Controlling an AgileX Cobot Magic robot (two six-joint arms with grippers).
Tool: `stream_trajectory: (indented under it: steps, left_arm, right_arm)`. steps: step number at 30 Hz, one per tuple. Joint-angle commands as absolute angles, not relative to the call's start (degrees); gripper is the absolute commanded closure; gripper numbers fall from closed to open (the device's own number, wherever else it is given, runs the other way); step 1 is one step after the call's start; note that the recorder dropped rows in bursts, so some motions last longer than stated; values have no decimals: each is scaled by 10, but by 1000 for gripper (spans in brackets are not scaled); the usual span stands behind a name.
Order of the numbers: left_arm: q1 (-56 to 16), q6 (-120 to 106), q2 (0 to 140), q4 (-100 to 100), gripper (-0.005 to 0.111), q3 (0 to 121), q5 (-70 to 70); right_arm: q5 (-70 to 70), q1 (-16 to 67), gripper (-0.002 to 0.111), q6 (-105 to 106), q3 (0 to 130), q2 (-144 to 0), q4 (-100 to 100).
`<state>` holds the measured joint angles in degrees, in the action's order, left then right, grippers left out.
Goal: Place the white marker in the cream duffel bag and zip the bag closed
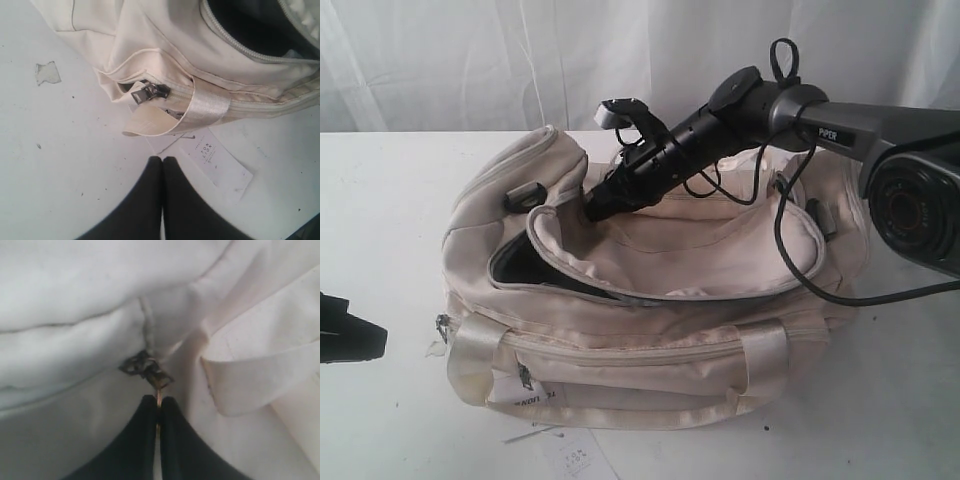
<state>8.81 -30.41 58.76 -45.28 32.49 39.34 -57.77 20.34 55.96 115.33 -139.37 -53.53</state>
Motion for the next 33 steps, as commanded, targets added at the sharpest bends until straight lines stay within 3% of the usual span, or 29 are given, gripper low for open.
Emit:
stream_trajectory:
  steps: [1, 8, 14, 19, 24, 27, 32, 33]
  left_arm:
    - [85, -304, 587, -458, 107, 328, 380]
    - [85, -304, 587, -461, 107, 329, 246]
    - [85, -426, 594, -461, 107, 409, 98]
    - [96, -448, 727, -458, 107, 538, 238]
    - [113, -423, 911, -452, 107, 761, 500]
    - [113, -426, 967, -453, 106, 878, 550]
    - [95, -402, 1053, -445, 67, 1001, 578]
    - [80, -400, 1075, -442, 52, 1022, 583]
  right_arm:
    - [-599, 198, 108, 561, 1155, -1371, -540]
    - [-649, 193, 108, 561, 1155, -1351, -540]
    - [-689, 193, 108, 549, 1155, -1339, -542]
    - [-700, 193, 108, 512, 1155, -1332, -542]
    - [-700, 193, 108, 492, 1155, -1333, -542]
    - [-700, 193, 108, 479, 1155, -1333, -542]
    - [-700, 193, 108, 475, 1155, -1333, -542]
    - [-700, 193, 108, 472, 1155, -1333, -542]
